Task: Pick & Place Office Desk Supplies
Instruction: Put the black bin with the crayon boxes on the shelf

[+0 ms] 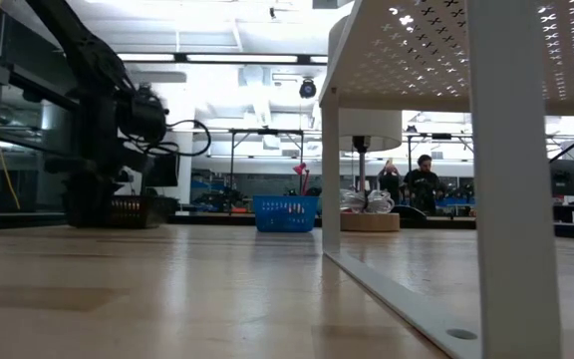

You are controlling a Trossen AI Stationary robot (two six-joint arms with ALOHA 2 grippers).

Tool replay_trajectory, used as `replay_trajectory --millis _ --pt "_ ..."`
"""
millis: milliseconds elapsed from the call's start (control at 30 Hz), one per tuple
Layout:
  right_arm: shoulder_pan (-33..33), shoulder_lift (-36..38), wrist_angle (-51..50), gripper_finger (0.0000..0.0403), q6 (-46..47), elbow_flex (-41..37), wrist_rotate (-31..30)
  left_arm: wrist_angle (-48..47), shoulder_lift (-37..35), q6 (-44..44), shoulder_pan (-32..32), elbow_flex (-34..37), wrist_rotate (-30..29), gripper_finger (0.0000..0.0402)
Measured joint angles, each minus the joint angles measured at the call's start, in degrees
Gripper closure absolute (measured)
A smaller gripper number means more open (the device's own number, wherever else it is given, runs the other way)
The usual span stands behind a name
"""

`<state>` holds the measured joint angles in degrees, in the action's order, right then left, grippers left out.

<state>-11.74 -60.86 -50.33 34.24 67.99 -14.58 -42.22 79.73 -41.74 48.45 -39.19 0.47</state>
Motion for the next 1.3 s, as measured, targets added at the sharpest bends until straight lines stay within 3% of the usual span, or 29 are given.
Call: replay_trajectory --millis 1300 --pt "0.01 0.00 0.00 0.0277 0.00 0.00 -0.01 -2.56 -2.83 1.25 -0.70 -0.64 -0.35 0.0328"
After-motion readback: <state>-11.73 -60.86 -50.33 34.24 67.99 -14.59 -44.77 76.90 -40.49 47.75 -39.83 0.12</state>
